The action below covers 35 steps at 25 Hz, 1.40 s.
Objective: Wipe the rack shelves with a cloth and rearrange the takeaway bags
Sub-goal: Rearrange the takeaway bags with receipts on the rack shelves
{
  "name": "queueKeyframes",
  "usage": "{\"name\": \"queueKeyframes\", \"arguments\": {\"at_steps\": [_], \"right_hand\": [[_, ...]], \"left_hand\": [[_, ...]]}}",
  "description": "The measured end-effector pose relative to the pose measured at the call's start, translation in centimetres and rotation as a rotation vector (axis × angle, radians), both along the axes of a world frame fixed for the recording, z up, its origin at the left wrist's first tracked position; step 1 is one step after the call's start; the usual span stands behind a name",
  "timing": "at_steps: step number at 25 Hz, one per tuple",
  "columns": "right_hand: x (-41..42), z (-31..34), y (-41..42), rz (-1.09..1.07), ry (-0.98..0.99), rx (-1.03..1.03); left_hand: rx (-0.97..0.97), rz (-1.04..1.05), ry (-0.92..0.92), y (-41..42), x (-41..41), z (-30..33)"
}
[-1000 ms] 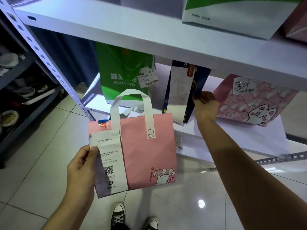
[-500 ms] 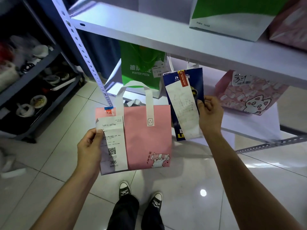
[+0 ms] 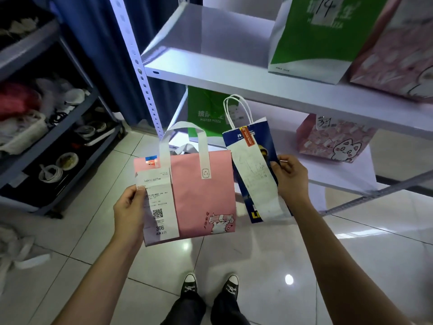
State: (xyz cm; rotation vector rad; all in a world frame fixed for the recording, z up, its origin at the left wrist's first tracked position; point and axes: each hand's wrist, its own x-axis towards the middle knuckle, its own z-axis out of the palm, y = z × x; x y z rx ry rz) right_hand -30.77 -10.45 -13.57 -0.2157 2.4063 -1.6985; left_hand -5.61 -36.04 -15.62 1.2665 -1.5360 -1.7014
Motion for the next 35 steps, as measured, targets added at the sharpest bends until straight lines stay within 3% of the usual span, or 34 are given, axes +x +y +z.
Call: {"name": "queueKeyframes", "arguments": {"at_steps": [11,16,20,30,35], "right_hand": [[-1.0,15.1,-7.4,-0.04,0.187,-0.226],[-4.4,21.1,-12.7,-0.11,0.079,-0.38],[-7.6,24.2,-16.3,-0.127,0.022,-0.371],[-15.8,24.1,-23.2,-0.197,0.158,-0.425],[-18.1,22.2,-26.0,-0.279,0.075,-0.653]], "left_hand": [[-0.005,-0.019,0.171,-6.3,0.8,8.8],[-0.008,-0.043,0.216,-7.5,0.2,11.5],[0.011,-0.032,0.223,-8.0,-0.7,11.8],[0.025,0.105,0.171,-8.2,-5.2,12.3],[0.01,0.124,0.171,-7.3,-6.3,11.3]]}}
